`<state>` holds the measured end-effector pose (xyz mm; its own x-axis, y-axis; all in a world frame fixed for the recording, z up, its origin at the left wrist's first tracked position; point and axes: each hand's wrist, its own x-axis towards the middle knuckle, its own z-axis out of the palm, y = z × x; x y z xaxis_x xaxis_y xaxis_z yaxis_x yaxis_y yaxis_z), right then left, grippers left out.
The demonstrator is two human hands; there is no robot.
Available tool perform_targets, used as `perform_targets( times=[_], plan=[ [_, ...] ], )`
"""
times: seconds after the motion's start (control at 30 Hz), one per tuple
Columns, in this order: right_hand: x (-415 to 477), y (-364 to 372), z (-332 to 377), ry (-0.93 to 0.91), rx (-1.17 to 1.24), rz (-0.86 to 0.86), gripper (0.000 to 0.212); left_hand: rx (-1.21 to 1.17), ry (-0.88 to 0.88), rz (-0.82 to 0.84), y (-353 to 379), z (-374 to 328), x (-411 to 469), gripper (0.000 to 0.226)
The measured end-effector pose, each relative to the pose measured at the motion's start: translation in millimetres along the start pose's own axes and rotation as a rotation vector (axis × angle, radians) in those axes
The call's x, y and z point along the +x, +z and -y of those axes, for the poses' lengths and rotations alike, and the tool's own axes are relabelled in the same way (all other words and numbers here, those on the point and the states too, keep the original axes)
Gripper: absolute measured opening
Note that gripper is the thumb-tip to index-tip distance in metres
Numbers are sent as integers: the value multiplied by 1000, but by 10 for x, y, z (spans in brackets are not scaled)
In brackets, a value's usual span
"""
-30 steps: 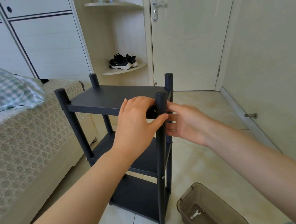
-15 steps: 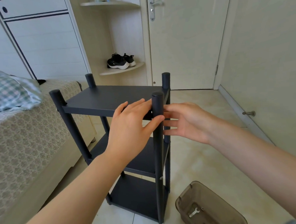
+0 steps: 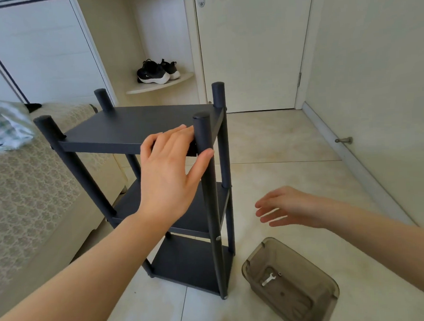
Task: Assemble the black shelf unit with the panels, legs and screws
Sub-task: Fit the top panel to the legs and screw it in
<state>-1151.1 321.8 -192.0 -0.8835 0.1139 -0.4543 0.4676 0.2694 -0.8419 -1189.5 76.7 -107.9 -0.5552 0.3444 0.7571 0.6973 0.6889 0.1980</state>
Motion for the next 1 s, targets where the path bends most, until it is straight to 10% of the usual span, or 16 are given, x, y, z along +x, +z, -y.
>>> perform_targets(
  times=[0.37,1.0],
  plan=[
    [869,154,-1614,287,-292,-16,11,30,0,-84,122,-13,-7,48],
    [1605,631,-2816,80,-1161,82,31,8,-45,-122,195,-59,8,43]
  ],
)
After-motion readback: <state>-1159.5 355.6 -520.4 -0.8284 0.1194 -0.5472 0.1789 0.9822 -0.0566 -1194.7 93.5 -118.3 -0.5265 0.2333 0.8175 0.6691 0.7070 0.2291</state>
